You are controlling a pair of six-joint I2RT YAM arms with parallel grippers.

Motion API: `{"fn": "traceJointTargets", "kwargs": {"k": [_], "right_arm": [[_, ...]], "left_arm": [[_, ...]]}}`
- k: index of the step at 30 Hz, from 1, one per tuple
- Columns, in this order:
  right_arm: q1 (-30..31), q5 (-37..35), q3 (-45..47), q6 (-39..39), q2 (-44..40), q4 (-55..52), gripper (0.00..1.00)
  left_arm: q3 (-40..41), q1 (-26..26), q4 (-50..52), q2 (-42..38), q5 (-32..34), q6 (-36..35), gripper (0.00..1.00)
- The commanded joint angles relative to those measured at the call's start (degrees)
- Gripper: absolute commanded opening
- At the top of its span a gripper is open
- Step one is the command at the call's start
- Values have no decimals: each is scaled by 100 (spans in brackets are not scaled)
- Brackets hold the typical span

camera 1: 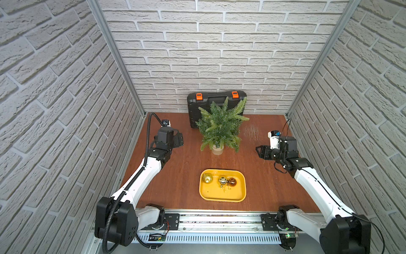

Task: Decorate the small christmas tree with ornaments
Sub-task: Pick up an ornament from the container.

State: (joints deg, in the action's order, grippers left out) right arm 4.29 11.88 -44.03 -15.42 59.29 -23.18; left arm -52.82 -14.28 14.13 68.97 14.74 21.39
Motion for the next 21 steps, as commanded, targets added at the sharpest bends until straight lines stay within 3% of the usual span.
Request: {"fn": "traceJointTargets", "kwargs": {"k": [1,6,10,17,21], "right_arm": [[501,-15,2,-618,-505,-1156,67],[1648,-362,95,-1386,-1038,-1818,66],[2647,-789,5,-1788,-1025,-2254,66],[4151,-1563,-558,-2084,-77,-2718,67],[4431,-1706,-879,-2107,706,-2683,68]], "left_arm": [[-304,27,1202,-129,-726,290,98],[-633,252,1852,-202,-1477,202,98],[-592,730,1931,-346,-2101,129,98],[-379,1480,1824,-618,-2509,2,98],[-303,1706,1791,-772,-2543,-14,98]]}}
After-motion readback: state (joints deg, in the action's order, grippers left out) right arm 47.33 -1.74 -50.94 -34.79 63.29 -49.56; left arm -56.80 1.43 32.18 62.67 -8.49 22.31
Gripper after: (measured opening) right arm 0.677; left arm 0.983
